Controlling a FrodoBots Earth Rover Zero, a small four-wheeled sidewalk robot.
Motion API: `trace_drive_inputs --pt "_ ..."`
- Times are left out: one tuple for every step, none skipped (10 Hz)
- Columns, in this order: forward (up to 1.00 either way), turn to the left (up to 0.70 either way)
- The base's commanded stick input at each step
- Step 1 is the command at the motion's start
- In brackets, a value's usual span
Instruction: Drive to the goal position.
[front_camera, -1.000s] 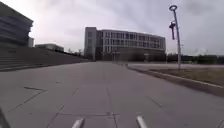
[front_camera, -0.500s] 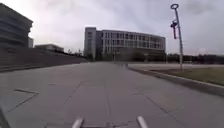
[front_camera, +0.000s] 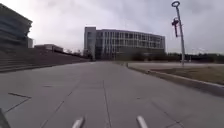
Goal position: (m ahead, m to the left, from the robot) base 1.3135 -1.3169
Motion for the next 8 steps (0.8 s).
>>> trace_drive_inputs --pt "0.45 0.00" --pt "0.45 0.00" --pt "0.45 0.00" --pt "0.45 0.00" --pt "0.45 0.00" --pt "0.45 0.00" --pt "0.45 0.00" --pt "0.45 0.00"
